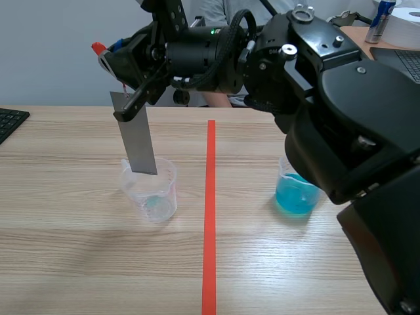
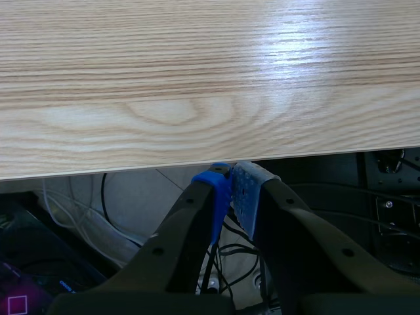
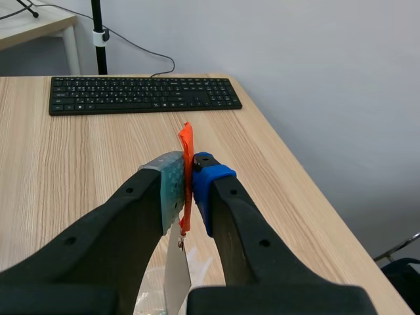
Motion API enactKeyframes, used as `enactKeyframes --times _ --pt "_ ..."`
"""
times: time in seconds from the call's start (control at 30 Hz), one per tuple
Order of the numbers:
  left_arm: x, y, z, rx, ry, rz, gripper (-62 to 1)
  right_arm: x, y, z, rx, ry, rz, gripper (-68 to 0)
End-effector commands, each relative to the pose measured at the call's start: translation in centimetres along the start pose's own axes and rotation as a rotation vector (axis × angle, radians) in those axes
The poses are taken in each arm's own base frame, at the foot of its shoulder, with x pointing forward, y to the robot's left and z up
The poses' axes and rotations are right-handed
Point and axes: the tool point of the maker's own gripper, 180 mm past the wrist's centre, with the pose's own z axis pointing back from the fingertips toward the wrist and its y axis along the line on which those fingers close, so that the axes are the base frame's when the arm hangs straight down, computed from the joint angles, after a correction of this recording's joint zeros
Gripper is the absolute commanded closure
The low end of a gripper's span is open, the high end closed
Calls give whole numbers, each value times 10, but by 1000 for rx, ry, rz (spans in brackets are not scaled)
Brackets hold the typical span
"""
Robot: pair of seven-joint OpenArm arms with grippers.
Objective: Do the redox reaction experiment.
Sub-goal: 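Put the plate into the left beaker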
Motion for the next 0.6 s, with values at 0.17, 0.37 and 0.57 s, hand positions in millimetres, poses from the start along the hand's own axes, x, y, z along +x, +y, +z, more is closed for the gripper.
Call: enactKeyframes --times 0.17,0.37,0.57 --pt "4 -3 -1 -9 -15 2 -51 -7 -7 -7 -7 -26 -4 -15" --pt "4 -3 -1 -9 -15 2 -51 -27 -8 -7 -11 -13 -9 -15" --pt "4 -3 -1 -9 -15 2 -58 -43 -6 -8 -6 9 3 -15"
